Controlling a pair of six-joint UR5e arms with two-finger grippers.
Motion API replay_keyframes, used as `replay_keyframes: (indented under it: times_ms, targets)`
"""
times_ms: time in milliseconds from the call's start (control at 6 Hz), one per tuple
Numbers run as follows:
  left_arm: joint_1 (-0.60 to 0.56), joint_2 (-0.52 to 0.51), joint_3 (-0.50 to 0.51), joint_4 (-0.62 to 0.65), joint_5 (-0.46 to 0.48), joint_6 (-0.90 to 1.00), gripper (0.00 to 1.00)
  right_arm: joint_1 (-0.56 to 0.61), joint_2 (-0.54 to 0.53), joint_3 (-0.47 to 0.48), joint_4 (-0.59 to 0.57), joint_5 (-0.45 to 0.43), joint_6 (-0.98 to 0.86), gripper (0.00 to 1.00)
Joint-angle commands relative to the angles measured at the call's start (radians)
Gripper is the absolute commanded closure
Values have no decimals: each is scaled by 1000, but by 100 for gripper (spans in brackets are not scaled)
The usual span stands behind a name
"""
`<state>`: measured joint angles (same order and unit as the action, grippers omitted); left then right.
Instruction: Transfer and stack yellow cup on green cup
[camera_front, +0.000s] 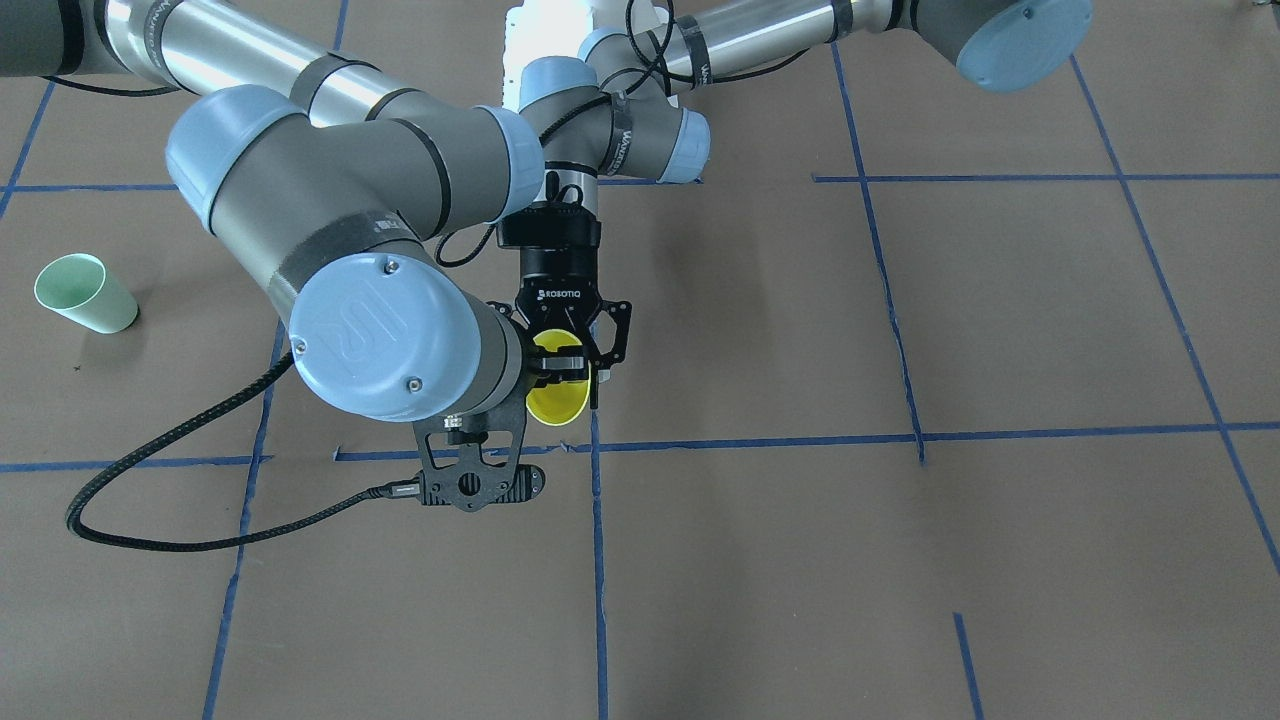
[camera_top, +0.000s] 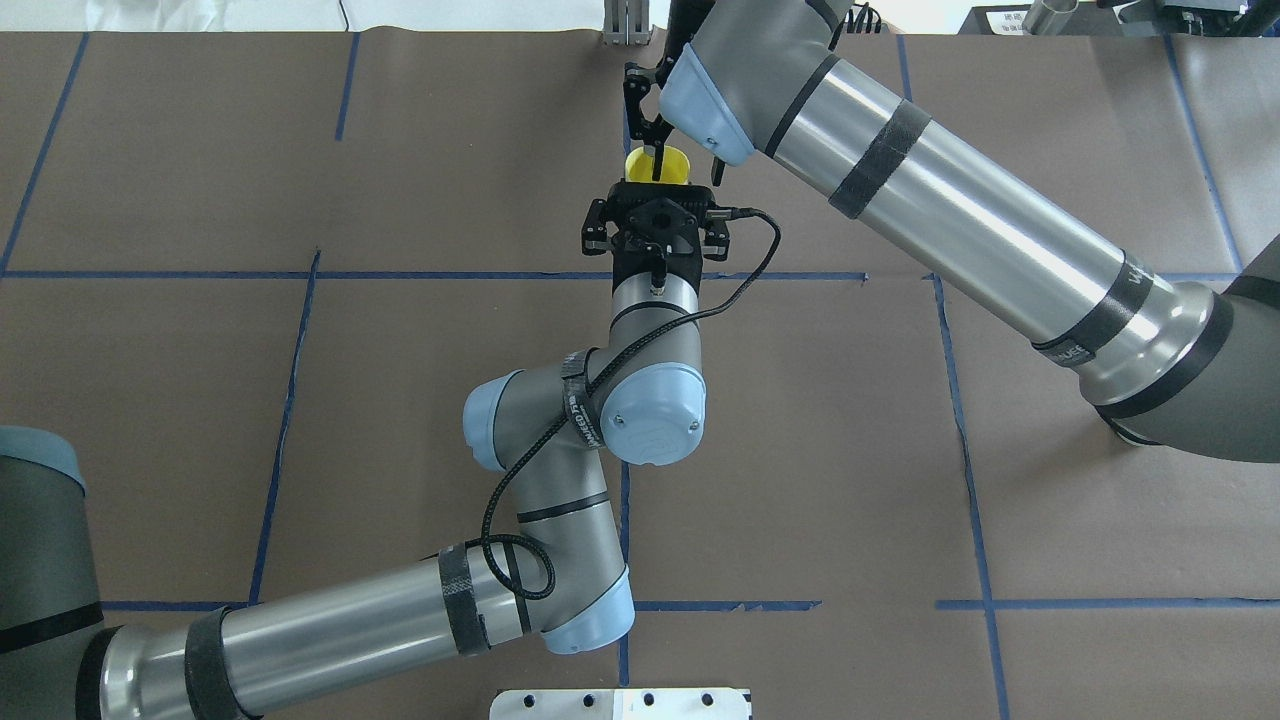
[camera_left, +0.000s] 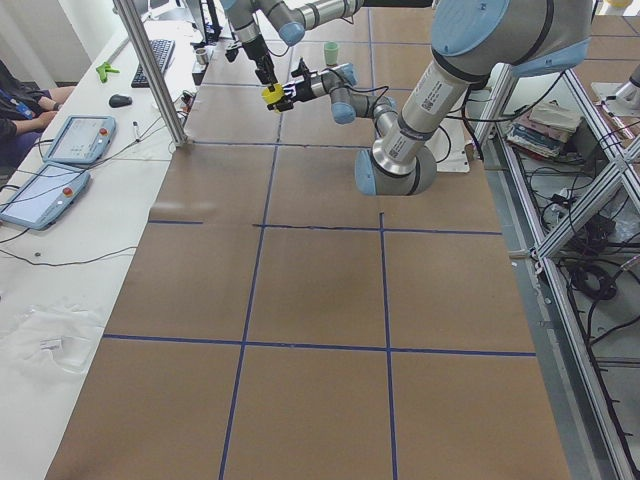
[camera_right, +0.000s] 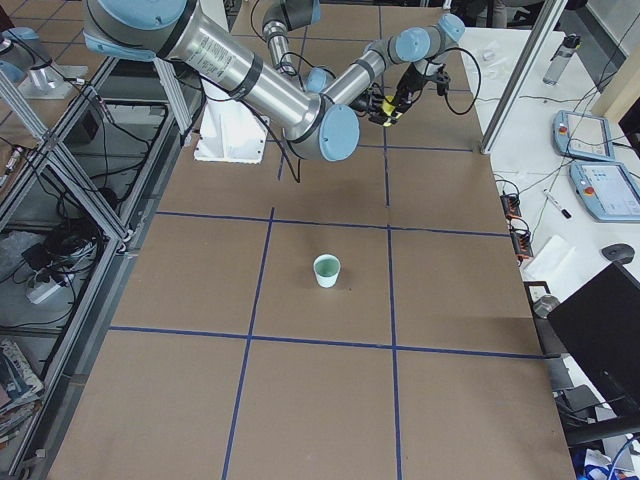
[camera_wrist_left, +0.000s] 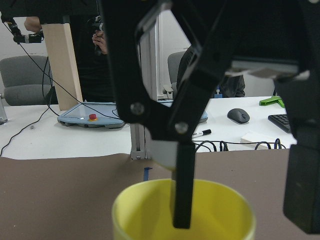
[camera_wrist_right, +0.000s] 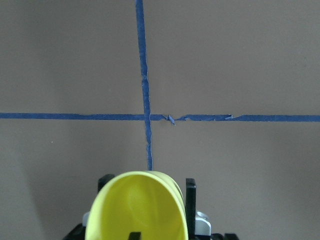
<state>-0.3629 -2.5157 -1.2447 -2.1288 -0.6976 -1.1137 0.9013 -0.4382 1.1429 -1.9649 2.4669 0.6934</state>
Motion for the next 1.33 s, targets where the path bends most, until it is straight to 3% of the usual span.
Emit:
replay_keyframes:
  times_ms: [0,1167]
  targets:
    - [-1,0,-2,1,-2,0,71,-4,7,0,0,0,0,49]
    - [-1,6,-5,0,-3,0,71,-15,4,3,-28,-51,0,57]
